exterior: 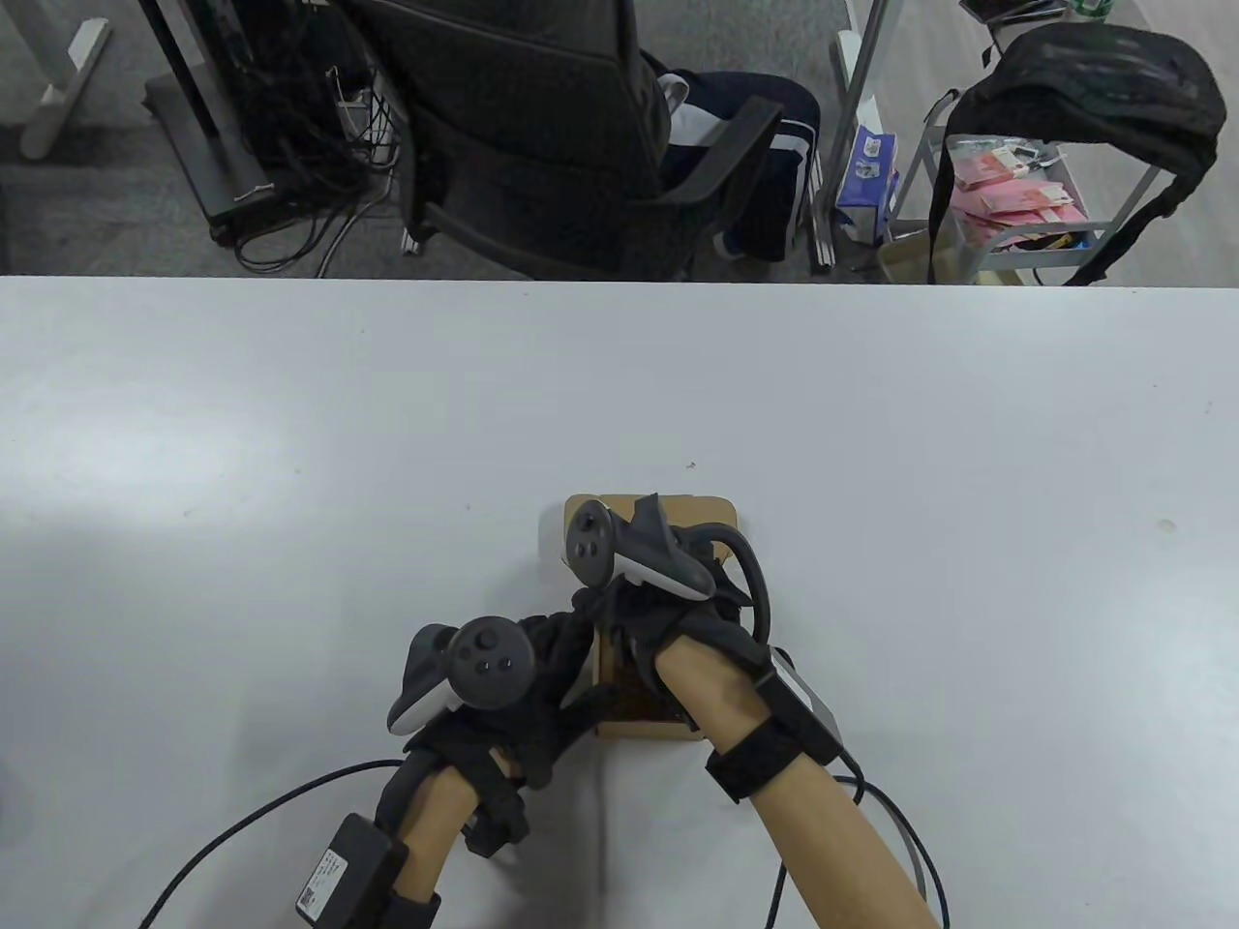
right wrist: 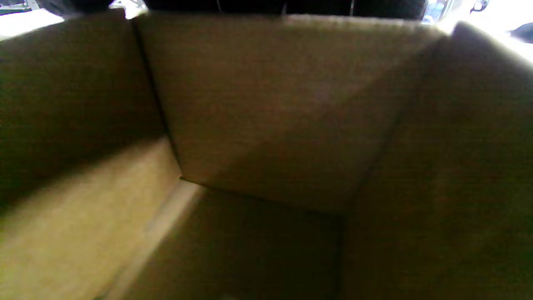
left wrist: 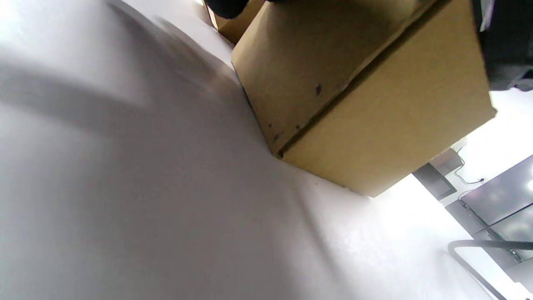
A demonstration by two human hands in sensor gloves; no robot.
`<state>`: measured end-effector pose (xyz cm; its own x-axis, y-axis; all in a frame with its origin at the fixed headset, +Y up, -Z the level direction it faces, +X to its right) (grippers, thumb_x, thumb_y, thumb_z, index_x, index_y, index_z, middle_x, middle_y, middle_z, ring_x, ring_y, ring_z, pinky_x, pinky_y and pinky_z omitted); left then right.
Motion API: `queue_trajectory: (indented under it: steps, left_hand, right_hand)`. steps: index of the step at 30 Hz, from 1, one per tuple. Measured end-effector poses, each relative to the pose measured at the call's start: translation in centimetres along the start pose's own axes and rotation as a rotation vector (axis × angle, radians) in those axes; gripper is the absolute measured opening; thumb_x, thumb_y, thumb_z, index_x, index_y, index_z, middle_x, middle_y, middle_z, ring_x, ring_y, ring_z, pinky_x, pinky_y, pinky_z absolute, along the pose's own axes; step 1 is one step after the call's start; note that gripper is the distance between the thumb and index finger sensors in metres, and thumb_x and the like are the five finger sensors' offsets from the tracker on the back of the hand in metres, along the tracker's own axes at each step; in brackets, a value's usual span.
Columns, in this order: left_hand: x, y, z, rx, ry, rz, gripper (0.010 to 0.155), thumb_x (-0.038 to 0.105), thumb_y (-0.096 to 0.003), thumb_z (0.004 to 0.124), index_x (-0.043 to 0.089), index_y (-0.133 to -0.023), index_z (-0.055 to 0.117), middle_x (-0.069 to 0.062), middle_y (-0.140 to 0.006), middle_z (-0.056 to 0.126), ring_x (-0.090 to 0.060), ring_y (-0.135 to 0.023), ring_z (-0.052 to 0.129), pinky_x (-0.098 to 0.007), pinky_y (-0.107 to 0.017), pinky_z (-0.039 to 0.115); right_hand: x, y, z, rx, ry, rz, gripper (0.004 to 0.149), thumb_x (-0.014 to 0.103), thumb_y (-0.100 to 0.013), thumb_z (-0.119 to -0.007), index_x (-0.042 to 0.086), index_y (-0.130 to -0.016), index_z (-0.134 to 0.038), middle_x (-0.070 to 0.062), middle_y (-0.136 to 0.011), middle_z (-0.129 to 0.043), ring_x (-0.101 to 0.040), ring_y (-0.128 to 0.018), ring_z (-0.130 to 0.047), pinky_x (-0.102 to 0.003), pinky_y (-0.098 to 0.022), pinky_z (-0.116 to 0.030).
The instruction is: Fully disassemble small mailer box
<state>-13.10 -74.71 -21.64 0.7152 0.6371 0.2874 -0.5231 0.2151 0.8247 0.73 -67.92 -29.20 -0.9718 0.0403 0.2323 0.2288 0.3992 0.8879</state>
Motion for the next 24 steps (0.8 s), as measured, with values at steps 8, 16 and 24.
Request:
queue_trajectory:
  steps: [8,16,24]
  left_hand:
    - [0.0,0.0,0.1,-0.009,0.014,-0.01,0.094,0.073,-0.0424,0.053,0.011,-0.109,0.031,-0.017,-0.114,0.035,-0.047,-0.105,0.031,-0.066,-0.075,0.033]
    - [0.0,0.0,0.1,-0.005,-0.001,-0.013,0.093,0.073,-0.0425,0.053,0.012,-0.11,0.032,-0.017,-0.115,0.036,-0.047,-0.105,0.031,-0.066,-0.075,0.032]
    - [0.1,0.0,0.1,-0.005,-0.011,-0.013,0.092,0.073,-0.043,0.053,0.013,-0.11,0.032,-0.017,-0.115,0.035,-0.047,-0.105,0.031,-0.065,-0.075,0.032]
  right_hand:
    - [-0.2,0.2,-0.9,0.044,-0.071,0.026,0.059,0.059,-0.036,-0.056,0.045,-0.093,-0.056,0.0,-0.107,-0.057,-0.038,-0.094,-0.061,-0.057,-0.067,-0.051]
    - [-3.3,1.1,0.3,-0.012,-0.152,-0.052,0.068,0.062,-0.033,-0.057,0.039,-0.096,-0.05,-0.002,-0.109,-0.052,-0.037,-0.099,-0.054,-0.055,-0.07,-0.049]
    - [-9.3,3.2,-0.3,0.038,-0.189,-0.202,0.07,0.062,-0.033,-0.057,0.036,-0.097,-0.048,0.0,-0.109,-0.052,-0.037,-0.102,-0.05,-0.058,-0.072,-0.046]
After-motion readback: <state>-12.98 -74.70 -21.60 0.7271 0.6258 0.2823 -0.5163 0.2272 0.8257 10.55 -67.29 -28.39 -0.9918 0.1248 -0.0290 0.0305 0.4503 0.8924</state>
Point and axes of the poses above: the tracker on the back of each hand, its own x axis roughly to the thumb side, its own y axis roughly from the fingertips to the wrist, z = x × y, the point moved 1 cm from there along -y, roughly from the wrist to the fingertips
